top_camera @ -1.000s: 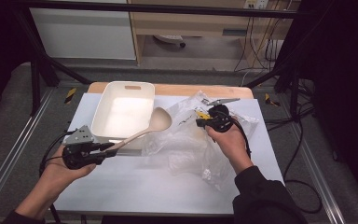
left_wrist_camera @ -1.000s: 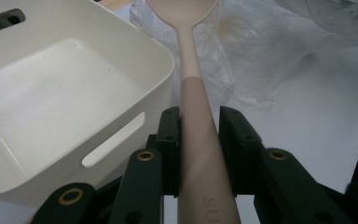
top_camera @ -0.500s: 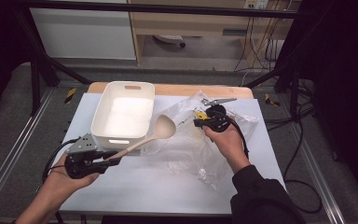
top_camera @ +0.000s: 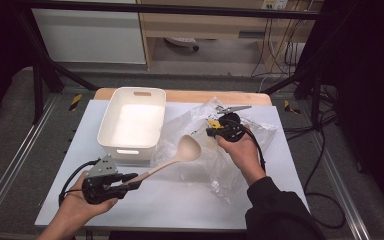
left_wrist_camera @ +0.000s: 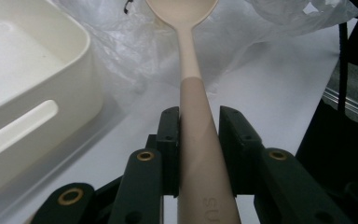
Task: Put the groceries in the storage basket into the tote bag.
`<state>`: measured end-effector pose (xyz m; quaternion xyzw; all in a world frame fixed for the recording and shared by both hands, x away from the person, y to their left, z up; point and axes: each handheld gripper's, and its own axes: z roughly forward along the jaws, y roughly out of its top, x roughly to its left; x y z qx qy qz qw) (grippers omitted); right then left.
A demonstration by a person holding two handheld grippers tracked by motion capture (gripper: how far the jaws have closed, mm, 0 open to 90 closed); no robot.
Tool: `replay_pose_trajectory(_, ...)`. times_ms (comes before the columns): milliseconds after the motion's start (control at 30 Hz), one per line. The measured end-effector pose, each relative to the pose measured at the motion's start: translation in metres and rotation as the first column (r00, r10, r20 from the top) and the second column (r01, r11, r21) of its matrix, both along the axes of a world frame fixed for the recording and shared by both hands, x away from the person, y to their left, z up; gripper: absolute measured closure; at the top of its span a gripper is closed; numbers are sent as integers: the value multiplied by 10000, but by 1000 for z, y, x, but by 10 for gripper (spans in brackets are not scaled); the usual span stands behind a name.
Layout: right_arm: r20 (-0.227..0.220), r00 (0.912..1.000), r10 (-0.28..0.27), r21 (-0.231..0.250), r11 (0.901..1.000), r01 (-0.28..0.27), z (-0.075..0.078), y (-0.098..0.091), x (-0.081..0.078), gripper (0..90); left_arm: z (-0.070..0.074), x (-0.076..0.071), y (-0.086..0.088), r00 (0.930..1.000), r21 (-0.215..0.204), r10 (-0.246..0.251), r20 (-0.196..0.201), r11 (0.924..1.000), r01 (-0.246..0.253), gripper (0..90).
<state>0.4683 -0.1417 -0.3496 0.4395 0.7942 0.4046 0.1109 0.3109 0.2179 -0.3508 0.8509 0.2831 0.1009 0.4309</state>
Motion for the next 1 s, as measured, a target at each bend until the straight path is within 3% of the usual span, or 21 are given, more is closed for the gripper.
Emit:
replay_pose_trajectory(400, 186, 9998, 101, 84, 9999, -103, 8, 1, -4, 900, -22, 17, -28, 9990, 360, -384, -249, 9986, 393, 699)
replay_pose_trajectory(1000, 405, 9983, 408, 72, 9991, -411, 12, 6, -12, 900, -29, 56, -87, 9978, 911, -664, -72, 9936, 668, 700)
